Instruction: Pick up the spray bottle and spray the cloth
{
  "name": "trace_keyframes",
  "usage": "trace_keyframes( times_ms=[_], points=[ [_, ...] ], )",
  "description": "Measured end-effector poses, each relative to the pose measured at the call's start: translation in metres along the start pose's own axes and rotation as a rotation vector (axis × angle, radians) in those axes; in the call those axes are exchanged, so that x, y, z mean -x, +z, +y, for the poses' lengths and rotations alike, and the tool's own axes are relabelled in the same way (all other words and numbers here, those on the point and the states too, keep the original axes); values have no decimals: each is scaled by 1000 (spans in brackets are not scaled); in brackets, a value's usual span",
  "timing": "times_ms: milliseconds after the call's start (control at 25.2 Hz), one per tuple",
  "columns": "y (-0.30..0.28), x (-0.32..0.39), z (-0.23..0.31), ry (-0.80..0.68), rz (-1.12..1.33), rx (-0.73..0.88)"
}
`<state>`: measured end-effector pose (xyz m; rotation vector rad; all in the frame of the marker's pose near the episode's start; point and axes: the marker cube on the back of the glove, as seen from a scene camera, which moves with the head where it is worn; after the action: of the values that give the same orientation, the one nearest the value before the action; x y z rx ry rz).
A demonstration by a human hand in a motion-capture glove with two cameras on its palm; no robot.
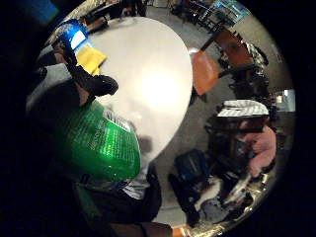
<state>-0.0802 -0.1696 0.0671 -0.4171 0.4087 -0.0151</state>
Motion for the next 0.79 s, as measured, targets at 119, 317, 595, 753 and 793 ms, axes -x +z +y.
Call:
trace_keyframes(
  times_ms=[119, 317, 595, 753, 793],
  points=[
    [4, 16, 13, -64, -241, -96],
    [36, 58, 46, -270, -603, -171],
    [119, 142, 73, -270, -780, -293],
    [161, 166, 91, -407, -736, -235],
    [168, 171, 93, -426, -726, -213]
  ],
)
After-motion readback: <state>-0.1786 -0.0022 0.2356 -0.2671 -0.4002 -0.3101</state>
